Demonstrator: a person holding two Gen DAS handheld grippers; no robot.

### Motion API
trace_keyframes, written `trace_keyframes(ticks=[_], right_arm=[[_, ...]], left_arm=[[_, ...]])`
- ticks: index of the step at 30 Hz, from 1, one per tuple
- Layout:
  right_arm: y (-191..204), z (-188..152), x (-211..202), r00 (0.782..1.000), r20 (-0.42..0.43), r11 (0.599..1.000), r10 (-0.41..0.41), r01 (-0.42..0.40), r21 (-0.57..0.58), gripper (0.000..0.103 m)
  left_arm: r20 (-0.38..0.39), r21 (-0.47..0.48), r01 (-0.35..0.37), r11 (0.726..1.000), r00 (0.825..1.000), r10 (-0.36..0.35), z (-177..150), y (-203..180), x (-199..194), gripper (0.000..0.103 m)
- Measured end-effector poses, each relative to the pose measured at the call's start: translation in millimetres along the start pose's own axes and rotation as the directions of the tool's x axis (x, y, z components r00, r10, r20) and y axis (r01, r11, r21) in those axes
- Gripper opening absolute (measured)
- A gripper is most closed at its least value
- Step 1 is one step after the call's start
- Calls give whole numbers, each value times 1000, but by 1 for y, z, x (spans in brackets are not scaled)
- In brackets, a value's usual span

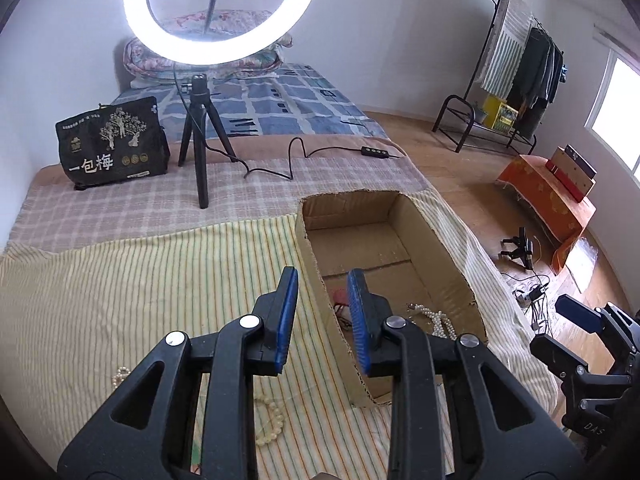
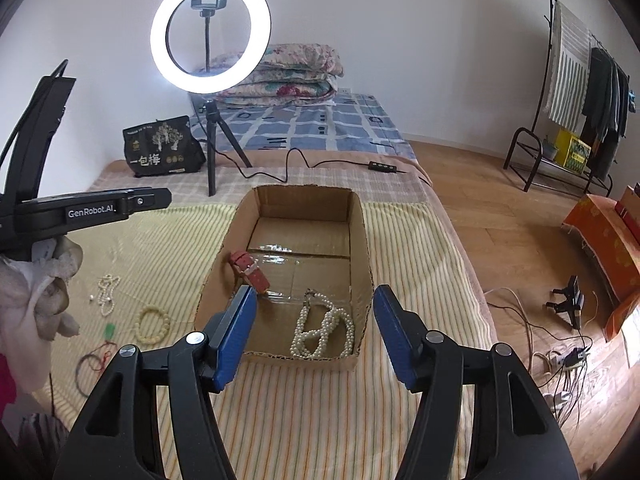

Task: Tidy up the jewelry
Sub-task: 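Withdraw both open tools from the box back toward the remaining jewelry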

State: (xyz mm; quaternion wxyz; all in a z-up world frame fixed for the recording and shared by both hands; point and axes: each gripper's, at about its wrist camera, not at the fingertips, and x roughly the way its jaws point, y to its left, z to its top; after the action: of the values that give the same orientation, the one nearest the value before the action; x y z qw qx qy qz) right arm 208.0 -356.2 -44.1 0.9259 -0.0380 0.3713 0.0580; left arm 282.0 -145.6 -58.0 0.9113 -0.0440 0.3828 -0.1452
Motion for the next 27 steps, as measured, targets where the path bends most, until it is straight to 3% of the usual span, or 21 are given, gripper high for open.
trace_keyframes(ticks=[16, 27], right_arm=[[26, -9, -60, 997, 71, 999, 28, -26, -37, 60], [58, -19, -75, 990, 103, 987, 100, -86, -132, 65]], left_arm=[[128, 60, -64, 996, 990, 56, -29, 55, -113, 25], [107, 13, -134, 991, 985, 132, -74, 134, -169, 25]])
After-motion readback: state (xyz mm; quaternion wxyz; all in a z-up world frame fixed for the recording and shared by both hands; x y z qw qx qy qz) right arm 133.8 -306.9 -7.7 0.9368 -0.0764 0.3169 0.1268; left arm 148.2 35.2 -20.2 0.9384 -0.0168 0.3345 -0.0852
